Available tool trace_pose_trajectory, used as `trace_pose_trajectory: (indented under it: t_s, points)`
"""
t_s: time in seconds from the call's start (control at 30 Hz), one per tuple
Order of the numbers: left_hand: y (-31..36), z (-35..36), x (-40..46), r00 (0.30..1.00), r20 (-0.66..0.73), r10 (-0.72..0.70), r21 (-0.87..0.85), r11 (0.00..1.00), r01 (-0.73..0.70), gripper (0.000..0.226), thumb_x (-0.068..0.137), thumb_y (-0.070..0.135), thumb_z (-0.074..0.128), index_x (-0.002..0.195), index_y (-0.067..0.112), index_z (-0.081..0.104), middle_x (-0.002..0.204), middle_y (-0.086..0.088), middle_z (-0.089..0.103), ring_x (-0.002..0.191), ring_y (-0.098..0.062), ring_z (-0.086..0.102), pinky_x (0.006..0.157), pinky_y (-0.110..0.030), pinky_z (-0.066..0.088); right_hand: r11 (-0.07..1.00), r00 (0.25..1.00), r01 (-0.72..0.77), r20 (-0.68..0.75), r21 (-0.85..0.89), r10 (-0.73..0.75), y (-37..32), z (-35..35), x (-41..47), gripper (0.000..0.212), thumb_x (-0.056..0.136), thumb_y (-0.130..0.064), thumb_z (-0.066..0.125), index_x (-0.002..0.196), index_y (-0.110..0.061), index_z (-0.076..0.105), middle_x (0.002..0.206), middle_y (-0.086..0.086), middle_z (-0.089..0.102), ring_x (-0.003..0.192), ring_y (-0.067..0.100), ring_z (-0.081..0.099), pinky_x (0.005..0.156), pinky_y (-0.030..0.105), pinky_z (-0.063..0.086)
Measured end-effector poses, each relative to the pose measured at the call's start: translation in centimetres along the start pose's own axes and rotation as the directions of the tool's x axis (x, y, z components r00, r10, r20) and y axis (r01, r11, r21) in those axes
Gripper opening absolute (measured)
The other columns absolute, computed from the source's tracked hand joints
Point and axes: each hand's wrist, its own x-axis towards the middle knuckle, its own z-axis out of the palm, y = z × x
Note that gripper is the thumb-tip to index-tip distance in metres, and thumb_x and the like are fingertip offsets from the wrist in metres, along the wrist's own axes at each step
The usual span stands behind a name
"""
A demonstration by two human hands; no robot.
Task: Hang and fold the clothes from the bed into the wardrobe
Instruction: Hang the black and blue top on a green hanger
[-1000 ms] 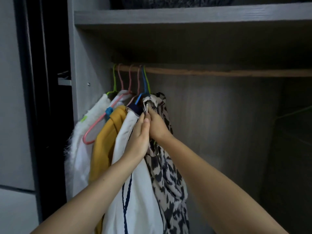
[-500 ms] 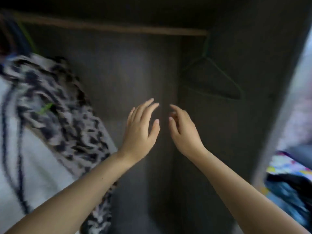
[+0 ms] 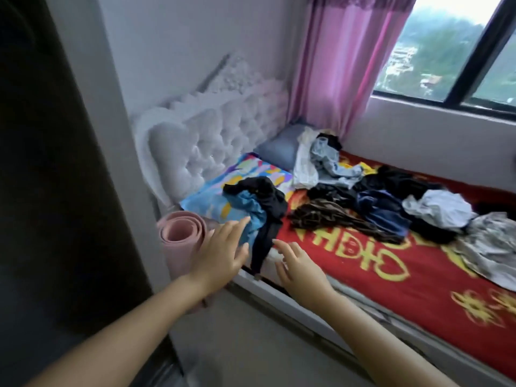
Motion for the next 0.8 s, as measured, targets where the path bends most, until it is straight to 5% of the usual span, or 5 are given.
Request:
trace_pose_trajectory:
  t_s: [0.17, 0.33, 0.57, 0.8]
  points:
    - [3.0, 9.4, 2.1, 0.970, 0.236, -0.050, -0.003, 0.999, 0.053, 0.058, 0.096, 0.032, 0.047, 0.149, 0.018, 0.026, 0.140, -0.001, 0.043, 0.128, -0.017, 0.040, 0.101, -0.030, 0.029, 0.963, 0.947, -0.261, 0.174, -0.067, 0.269, 11.2, -0.1, -5.3, 0.053, 0.100, -0.038, 0.037, 0.149, -0.030, 0.016, 0.140, -0.001, 0.037, 0.119, 0.019, 0.046, 0.087, 0.031, 0.048]
    - [2.7, 14.4, 5.7, 0.902, 0.397, -0.170, -0.005, 0.982, 0.187, 0.054, 0.097, 0.033, 0.044, 0.147, 0.020, 0.027, 0.141, -0.002, 0.041, 0.130, -0.020, 0.038, 0.101, -0.036, 0.035, 0.877, 0.860, -0.475, 0.245, 0.070, 0.447, 17.0, 1.0, -3.8, 0.058, 0.100, -0.038, 0.040, 0.151, -0.027, 0.013, 0.144, 0.003, 0.036, 0.116, 0.021, 0.050, 0.087, 0.029, 0.045]
    - [-3.5, 18.9, 9.8, 0.827, 0.484, -0.286, -0.015, 0.942, 0.335, 0.050, 0.096, 0.027, 0.046, 0.144, 0.019, 0.034, 0.132, -0.004, 0.047, 0.125, -0.023, 0.044, 0.099, -0.035, 0.037, 0.804, 0.776, -0.580, 0.390, 0.132, 0.495, 21.0, 6.0, 4.2, 0.064, 0.100, -0.036, 0.041, 0.153, -0.026, 0.008, 0.152, 0.007, 0.026, 0.122, 0.023, 0.048, 0.095, 0.034, 0.045]
    - [-12.2, 22.3, 19.7, 0.753, 0.547, -0.365, -0.015, 0.896, 0.444, 0.048, 0.099, 0.025, 0.043, 0.145, 0.018, 0.031, 0.135, -0.007, 0.044, 0.121, -0.026, 0.047, 0.098, -0.040, 0.040, 0.797, 0.750, -0.596, 0.423, 0.098, 0.509, 25.9, 9.2, 16.9, 0.064, 0.100, -0.035, 0.041, 0.153, -0.025, 0.007, 0.148, 0.010, 0.029, 0.114, 0.023, 0.052, 0.088, 0.032, 0.047]
